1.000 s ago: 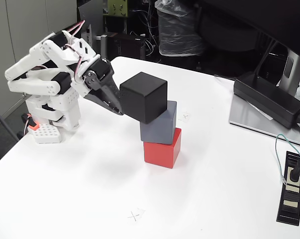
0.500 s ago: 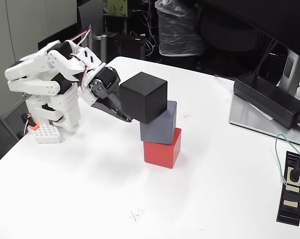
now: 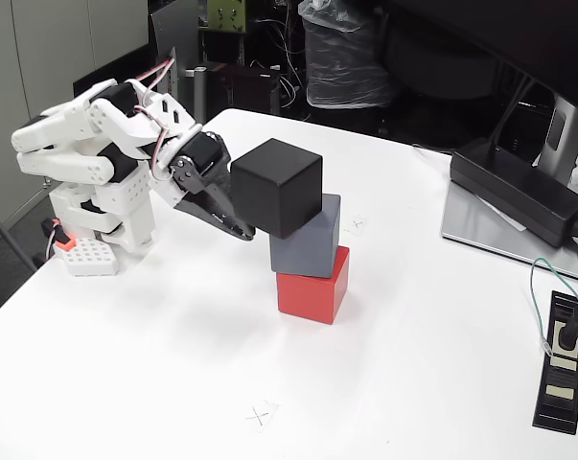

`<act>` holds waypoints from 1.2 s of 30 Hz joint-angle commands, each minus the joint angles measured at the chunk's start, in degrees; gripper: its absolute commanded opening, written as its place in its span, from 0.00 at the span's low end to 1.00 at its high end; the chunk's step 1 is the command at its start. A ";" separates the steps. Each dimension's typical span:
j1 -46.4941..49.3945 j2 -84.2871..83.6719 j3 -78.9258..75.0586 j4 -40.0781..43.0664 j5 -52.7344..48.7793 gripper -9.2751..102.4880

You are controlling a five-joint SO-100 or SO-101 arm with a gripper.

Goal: Stack the three blocks in an ordered color.

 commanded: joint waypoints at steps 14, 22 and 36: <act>0.00 0.18 -0.26 -0.88 0.35 0.07; 0.00 0.18 -0.26 -0.88 0.00 0.08; 0.00 0.18 -0.26 -0.88 0.62 0.08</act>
